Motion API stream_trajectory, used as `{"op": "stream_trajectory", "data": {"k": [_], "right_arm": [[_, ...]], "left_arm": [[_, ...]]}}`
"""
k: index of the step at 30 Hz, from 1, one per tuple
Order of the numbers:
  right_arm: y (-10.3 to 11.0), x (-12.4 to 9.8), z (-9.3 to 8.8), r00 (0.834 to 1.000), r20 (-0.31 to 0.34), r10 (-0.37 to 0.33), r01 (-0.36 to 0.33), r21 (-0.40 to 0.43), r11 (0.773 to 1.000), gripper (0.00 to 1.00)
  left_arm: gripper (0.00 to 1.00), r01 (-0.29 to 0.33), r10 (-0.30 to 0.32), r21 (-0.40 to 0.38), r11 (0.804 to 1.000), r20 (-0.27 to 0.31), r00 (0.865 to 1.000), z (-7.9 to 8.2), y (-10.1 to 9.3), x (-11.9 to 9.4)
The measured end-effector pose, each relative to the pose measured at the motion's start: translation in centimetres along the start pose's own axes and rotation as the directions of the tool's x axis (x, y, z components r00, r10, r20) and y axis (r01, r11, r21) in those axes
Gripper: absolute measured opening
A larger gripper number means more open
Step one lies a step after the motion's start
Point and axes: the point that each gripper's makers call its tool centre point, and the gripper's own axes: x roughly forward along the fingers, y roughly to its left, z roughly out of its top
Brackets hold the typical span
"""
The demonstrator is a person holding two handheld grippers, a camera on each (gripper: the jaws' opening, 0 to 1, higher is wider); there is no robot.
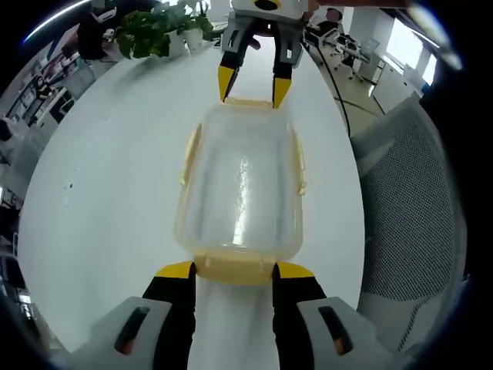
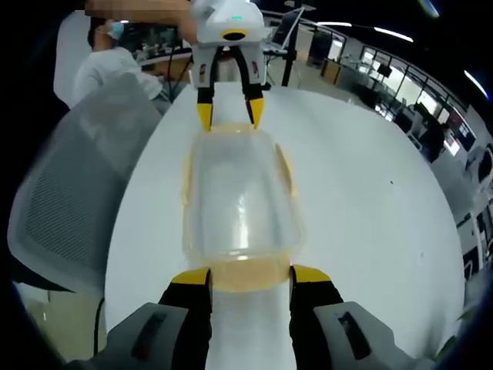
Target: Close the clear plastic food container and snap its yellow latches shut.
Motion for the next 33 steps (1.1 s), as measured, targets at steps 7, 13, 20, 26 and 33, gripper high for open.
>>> {"op": "stream_trajectory", "data": {"k": [7,13,20,26,33], "right_arm": [[0.2,0.0,-0.3,1.0,0.001,0.005,-0.005,0.015,1.0,0.38],[0.3,0.0,-0.4,1.0,0.002,0.013,-0.013,0.017,1.0,0.38],[0.3,0.1,-0.5,1.0,0.008,0.018,-0.018,0.016,1.0,0.38],[0.3,0.0,-0.7,1.0,0.002,0.006,-0.006,0.009,1.0,0.39],[0.8,-0.1,-1.2,1.0,-0.006,0.013,-0.013,0.041,0.999,0.4]], "left_arm": [[0.38,0.007,-0.007,0.013,1.0,0.012,1.0,0.1,0.1,0.2],[0.38,0.02,-0.021,0.025,0.999,0.021,1.0,0.3,0.0,0.3],[0.38,0.018,-0.019,0.027,0.999,0.02,1.0,0.3,0.0,0.3],[0.39,0.014,-0.014,0.011,1.0,0.036,0.999,0.3,-0.2,0.4],[0.4,0.021,-0.021,-0.005,1.0,0.016,1.0,-0.5,-0.8,0.8]]}}
